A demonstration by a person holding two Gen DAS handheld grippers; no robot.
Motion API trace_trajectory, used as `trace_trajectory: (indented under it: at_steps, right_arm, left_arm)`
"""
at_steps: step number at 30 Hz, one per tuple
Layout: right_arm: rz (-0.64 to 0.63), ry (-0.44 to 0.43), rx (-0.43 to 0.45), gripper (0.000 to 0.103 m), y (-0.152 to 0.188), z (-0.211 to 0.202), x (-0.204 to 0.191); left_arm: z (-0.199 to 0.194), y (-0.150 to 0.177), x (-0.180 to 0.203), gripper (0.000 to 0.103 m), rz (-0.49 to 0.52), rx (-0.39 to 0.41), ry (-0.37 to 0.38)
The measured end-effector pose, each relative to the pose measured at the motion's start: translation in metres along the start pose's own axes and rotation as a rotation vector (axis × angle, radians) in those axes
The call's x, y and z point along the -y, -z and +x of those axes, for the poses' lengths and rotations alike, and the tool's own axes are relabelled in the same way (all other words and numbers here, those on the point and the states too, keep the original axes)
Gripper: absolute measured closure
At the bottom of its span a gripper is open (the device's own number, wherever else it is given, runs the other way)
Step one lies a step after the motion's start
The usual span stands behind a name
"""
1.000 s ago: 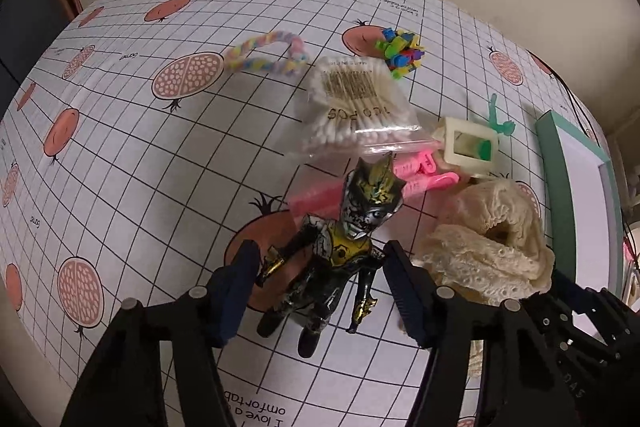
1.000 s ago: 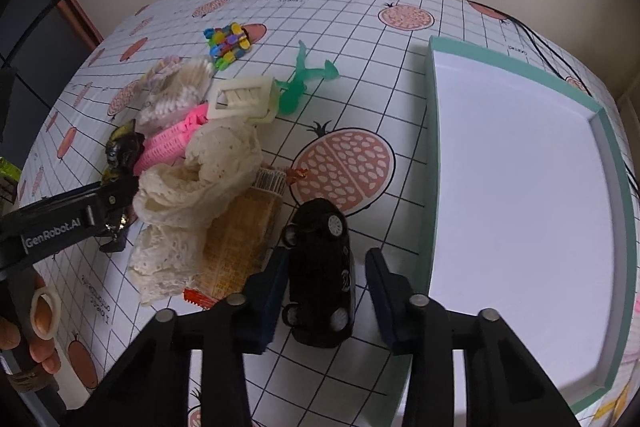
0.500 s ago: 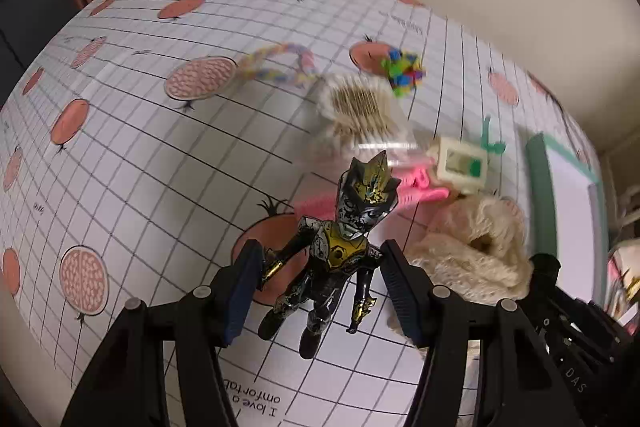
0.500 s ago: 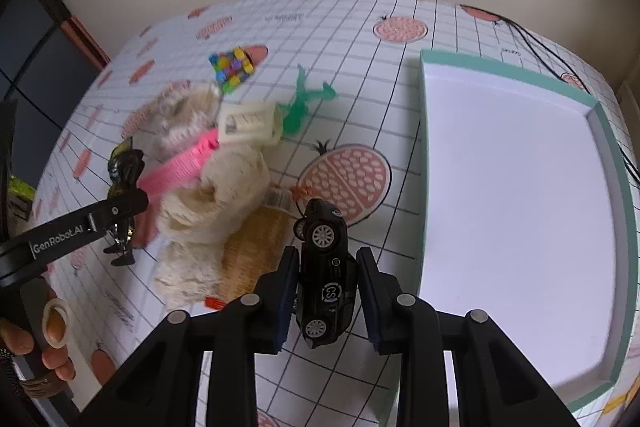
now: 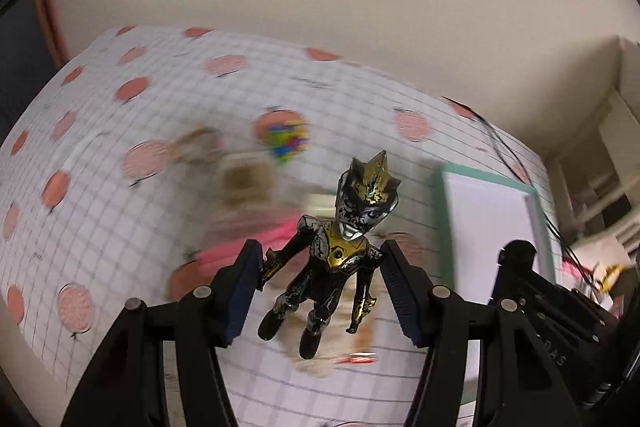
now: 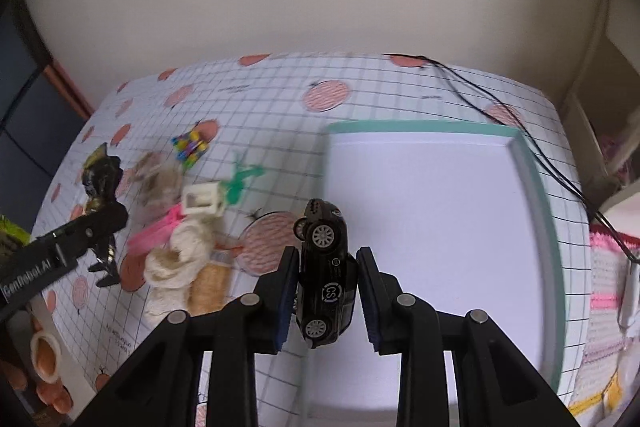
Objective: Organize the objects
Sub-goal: 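Carry the figure and car into the mint-green tray and open both grippers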
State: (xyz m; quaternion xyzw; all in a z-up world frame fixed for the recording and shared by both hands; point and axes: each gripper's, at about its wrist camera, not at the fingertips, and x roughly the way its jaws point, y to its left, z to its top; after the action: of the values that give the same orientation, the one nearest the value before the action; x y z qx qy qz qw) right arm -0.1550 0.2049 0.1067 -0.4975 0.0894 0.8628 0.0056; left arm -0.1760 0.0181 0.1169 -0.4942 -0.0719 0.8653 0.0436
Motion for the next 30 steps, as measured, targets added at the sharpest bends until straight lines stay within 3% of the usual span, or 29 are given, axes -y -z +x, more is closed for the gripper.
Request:
trace_trajectory:
  at_steps: [8, 18, 30]
  right_arm:
    - [0.161, 0.012, 0.009, 0.071, -0.009, 0.003, 0.068]
    - [0.202, 0.093, 0.048, 0.071, -0.019, 0.019, 0.113]
    - [0.219, 0.139, 0.066, 0.071, -0.029, 0.048, 0.138]
  left_arm:
    - [0.020, -0.004, 0.069, 0.041, 0.134, -0.006, 0.100]
    - [0.065, -0.001, 0.128, 0.041, 0.184, -0.011, 0.229]
    - [0.111, 0.005, 0.153, 0.041, 0.244, -0.036, 0.242]
